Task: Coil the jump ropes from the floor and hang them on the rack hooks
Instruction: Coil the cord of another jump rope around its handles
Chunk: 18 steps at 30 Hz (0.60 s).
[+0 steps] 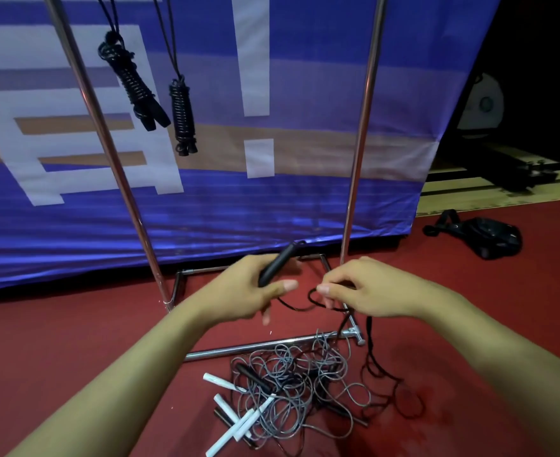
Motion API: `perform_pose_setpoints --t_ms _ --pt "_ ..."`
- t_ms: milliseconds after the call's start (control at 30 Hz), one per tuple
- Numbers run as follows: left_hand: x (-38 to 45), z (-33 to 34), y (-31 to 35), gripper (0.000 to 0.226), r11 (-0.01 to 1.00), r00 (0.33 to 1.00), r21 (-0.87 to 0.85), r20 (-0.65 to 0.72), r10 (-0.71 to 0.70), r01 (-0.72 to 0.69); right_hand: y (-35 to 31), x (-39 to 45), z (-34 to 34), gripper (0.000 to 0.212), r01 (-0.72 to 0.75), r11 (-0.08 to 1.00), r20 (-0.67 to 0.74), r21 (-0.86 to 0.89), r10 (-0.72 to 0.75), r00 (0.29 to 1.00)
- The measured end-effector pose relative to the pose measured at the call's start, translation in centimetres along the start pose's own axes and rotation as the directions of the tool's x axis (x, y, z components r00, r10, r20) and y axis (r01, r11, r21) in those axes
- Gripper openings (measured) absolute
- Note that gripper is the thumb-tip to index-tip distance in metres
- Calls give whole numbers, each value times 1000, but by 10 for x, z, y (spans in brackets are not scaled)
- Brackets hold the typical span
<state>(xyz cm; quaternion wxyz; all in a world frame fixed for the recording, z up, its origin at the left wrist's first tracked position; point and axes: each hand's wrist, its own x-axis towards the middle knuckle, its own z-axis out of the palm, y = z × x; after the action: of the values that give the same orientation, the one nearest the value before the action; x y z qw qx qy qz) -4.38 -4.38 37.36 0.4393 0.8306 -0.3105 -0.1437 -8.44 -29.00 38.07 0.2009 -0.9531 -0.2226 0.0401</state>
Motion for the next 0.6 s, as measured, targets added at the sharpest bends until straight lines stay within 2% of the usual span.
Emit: perform_pose_setpoints --t_ms 133,267,367,533,600 --pt "8 24 -1 13 998 998 23 28 56 -56 -8 6 3 34 53 999 -92 5 -52 994" --pt "16 7 -5 12 991 993 131 -109 39 -25 0 2 -2 37 -60 997 -22 47 61 998" --pt "12 -22 -24 13 982 977 177 -209 -35 73 18 -5 -7 37 -170 984 74 61 165 983" --pt "5 -27 -44 10 954 971 245 -207 -121 171 34 -7 7 30 -239 971 381 14 216 899" --pt "7 -36 -52 11 936 945 281 -303 -122 211 41 -7 9 27 -279 960 395 -1 257 882"
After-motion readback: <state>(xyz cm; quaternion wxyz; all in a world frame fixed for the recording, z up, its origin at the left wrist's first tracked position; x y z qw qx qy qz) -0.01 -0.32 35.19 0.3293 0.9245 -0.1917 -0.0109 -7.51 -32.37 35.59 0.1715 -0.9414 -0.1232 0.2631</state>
